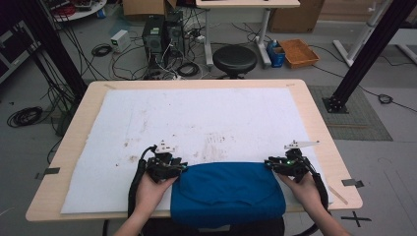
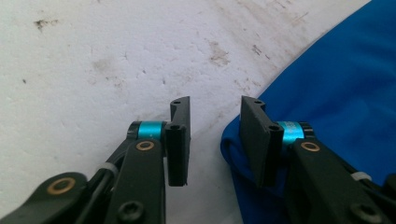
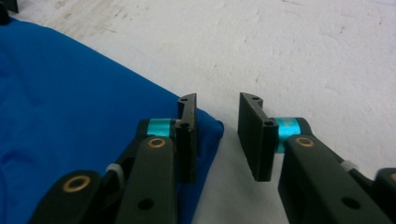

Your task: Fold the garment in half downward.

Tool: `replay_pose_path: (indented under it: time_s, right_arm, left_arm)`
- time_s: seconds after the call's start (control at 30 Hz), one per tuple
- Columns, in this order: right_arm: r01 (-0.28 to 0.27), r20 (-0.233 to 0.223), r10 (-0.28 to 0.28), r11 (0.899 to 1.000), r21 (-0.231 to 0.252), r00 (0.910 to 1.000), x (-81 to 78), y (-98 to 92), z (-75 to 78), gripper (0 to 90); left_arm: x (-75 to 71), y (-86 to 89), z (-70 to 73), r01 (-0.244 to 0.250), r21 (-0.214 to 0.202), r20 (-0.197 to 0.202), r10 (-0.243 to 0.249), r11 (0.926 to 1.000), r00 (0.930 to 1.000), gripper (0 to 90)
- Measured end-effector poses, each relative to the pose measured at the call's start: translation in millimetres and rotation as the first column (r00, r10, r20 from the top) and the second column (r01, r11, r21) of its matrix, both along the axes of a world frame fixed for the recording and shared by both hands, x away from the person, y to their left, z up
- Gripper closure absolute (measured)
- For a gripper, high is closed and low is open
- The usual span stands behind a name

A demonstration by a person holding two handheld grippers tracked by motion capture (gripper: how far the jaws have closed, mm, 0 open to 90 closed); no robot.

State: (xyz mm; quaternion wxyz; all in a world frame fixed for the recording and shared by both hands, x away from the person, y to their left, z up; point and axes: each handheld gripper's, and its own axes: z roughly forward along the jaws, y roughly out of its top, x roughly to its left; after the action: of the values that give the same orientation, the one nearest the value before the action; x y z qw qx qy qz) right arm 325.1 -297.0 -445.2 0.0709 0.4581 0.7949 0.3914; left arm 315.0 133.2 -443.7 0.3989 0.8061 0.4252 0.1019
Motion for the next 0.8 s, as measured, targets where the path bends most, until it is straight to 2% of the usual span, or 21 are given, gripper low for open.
replay_pose_path:
  time_s: [0.1,0.2,0.27,0.3,0.4,0.47,0.57,0.6,0.63,0.67,0.7,0.8]
  right_arm:
    - [-0.004,0.009,0.004,1.000,0.002,1.0000,-1.1,-0.6,1.2,69.8]
    - [0.018,0.030,-0.019,1.000,0.016,0.9994,-3.3,-2.9,4.0,64.1]
    - [0.033,0.043,-0.034,0.999,0.024,0.9985,-4.6,-5.0,5.7,61.1]
    - [0.036,0.039,-0.038,0.999,0.029,0.9985,-4.7,-5.3,5.8,60.6]
    - [0.024,0.017,-0.025,0.999,0.028,0.9995,-3.2,-4.0,1.8,59.2]
    - [0.010,0.011,-0.010,1.000,0.009,0.9999,-3.4,-1.3,-1.2,62.5]
    - [-0.028,0.020,0.028,1.000,-0.002,0.9994,-4.6,0.4,-1.2,75.1]
    - [-0.034,0.020,0.034,0.999,-0.003,0.9992,-5.0,1.0,-1.1,77.4]
    - [-0.041,0.030,0.041,0.999,-0.010,0.9987,-5.5,1.6,-1.2,80.0]
    - [-0.045,0.035,0.046,0.999,-0.013,0.9983,-5.4,1.6,-1.0,82.0]
    - [-0.046,0.031,0.047,0.999,-0.015,0.9984,-5.3,1.3,-0.3,83.0]
    - [-0.053,0.039,0.053,0.999,-0.012,0.9978,-3.0,0.6,0.8,83.9]
  left_arm:
    - [-1.3,3.0,5.4,0.002,-0.044,0.040,0.000,0.9990,0.9992,65.5]
    - [-3.9,7.8,13.6,0.012,-0.089,0.051,-0.008,0.9960,0.9987,62.2]
    - [-5.8,9.5,15.7,0.026,-0.102,0.054,-0.021,0.9945,0.9983,60.8]
    - [-5.0,8.7,14.2,0.035,-0.098,0.036,-0.032,0.9945,0.9988,60.7]
    - [-1.4,3.9,5.7,0.036,-0.053,-0.018,-0.037,0.9979,0.9991,59.0]
    - [1.2,0.8,0.1,0.037,-0.022,-0.049,-0.038,0.9991,0.9981,59.0]
    - [0.1,0.5,-0.3,0.037,-0.010,-0.030,-0.037,0.9993,0.9989,63.1]
    - [-0.7,0.6,-0.9,0.051,-0.025,-0.032,-0.052,0.9984,0.9981,68.4]
    - [-1.1,0.3,-1.7,0.067,-0.045,-0.041,-0.069,0.9967,0.9968,77.8]
    - [-2.1,-0.6,-1.1,0.070,-0.037,-0.033,-0.071,0.9969,0.9969,81.7]
    - [-2.8,-1.6,-0.2,0.074,-0.023,-0.028,-0.075,0.9970,0.9968,83.2]
    - [0.8,-1.0,1.7,0.076,-0.022,-0.020,-0.076,0.9969,0.9969,84.5]
